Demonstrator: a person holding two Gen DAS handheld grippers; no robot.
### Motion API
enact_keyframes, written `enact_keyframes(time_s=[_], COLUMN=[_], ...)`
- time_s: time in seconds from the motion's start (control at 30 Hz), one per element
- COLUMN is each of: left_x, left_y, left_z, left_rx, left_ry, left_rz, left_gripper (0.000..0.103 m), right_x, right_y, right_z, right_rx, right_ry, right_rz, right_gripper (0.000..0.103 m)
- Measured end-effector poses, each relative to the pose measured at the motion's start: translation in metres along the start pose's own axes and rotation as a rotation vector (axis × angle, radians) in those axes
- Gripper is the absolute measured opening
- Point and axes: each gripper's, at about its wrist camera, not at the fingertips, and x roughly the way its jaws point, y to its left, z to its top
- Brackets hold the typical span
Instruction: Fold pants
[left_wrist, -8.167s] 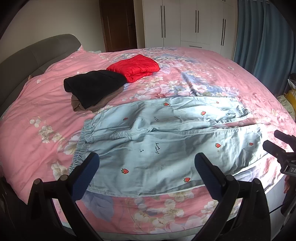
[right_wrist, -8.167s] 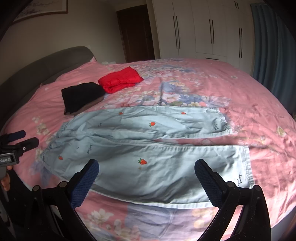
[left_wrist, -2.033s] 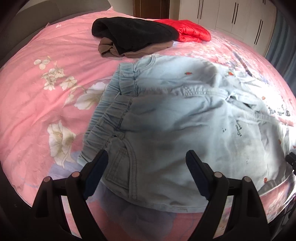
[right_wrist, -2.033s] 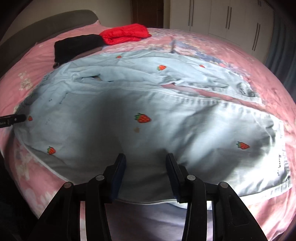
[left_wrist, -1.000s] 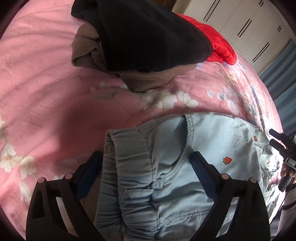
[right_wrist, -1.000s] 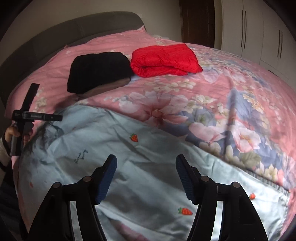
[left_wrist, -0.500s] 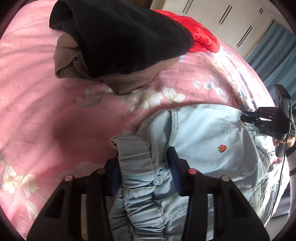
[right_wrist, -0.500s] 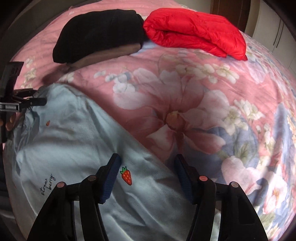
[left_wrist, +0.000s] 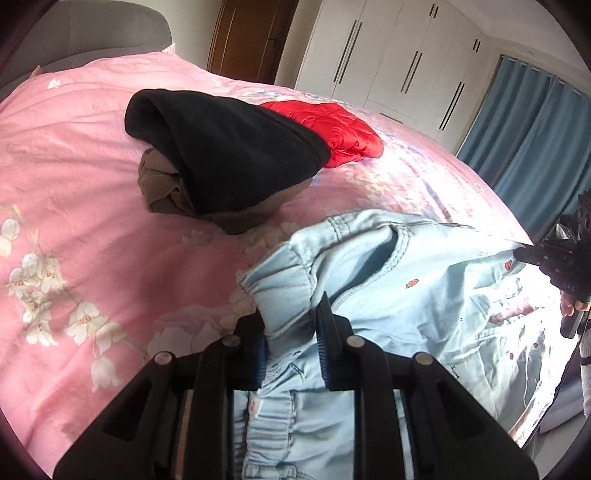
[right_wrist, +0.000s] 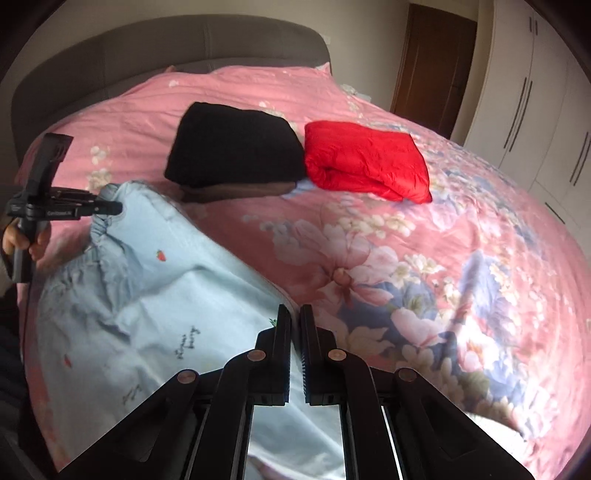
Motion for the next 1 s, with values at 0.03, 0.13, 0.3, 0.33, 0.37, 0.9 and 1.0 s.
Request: enact_keyframes(time_s=[0.03, 0.13, 0.3, 0.33, 0.37, 0.9, 1.0], left_x=[-0.009, -0.034, -0.059, -0.056, -0.053, -0.087, -0.075], left_y=[-0.003, -0.008, -0.004, 0.003, 0.011, 0.034, 0.025], left_z=[-0.005, -0.024, -0.077, -0.088, -0.098, -0.139, -0.133], left_rx=[0.012, 0.039, 0.092, 0.072, 0.03, -0.622, -0.65], left_ry=[-0.018, -0.051, -0.019, 0.006, 0.039, -0.031, 0.004], left_rz=[-0.006, -0.011, 0.124, 0.163, 0.179, -0.161, -0.199], left_gripper=[0.021, 0.022, 0.061, 0.067, 0.071, 0.05, 0.05], right_x=[-0.008, -0.032, -0.061, -0.062, -0.061, -0.016, -0.016], right_y=[0.006, 0.029, 0.065, 0.074, 0.085, 0.131, 0.135], right_z=[-0.004, -0.023, -0.06, -0.068, -0.078, -0.152, -0.153], right_rx=[0.007, -0.008, -0.014, -0.021, -0.041, -0.092, -0.081], right_ry=[-0.005, -0.015, -0.015, -0.001, 0.016, 0.179, 0.175], right_rz=[0.005, -0.006, 0.02, 0.02, 0.011, -0.011, -0.017], right_gripper=[0.005, 0.005, 0.005, 0.005, 0.005, 0.006, 0.006])
